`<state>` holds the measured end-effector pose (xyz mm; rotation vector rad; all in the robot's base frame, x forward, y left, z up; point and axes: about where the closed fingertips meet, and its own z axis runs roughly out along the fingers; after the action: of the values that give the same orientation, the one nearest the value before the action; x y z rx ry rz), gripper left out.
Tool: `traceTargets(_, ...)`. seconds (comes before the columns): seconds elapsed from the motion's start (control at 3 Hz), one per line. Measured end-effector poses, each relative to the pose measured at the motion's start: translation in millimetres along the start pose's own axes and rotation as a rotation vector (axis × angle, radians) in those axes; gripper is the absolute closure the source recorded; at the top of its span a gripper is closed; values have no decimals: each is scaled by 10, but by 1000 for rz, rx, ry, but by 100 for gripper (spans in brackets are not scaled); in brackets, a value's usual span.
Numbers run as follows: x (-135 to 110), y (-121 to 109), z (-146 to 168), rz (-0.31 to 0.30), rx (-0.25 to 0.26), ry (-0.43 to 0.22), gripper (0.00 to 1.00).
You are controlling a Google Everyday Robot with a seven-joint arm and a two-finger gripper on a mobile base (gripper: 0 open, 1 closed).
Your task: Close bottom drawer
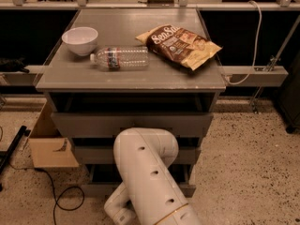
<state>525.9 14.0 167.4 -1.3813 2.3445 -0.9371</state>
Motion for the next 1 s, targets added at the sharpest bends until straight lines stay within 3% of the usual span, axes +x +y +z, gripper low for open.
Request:
traceTargets(0.33, -67, -136, 231, 14, 33, 26, 100)
traceTargets(0.67, -81, -153, 238, 6, 31, 15, 100)
traceTargets(1.0, -178, -262, 280, -55, 17, -64, 100)
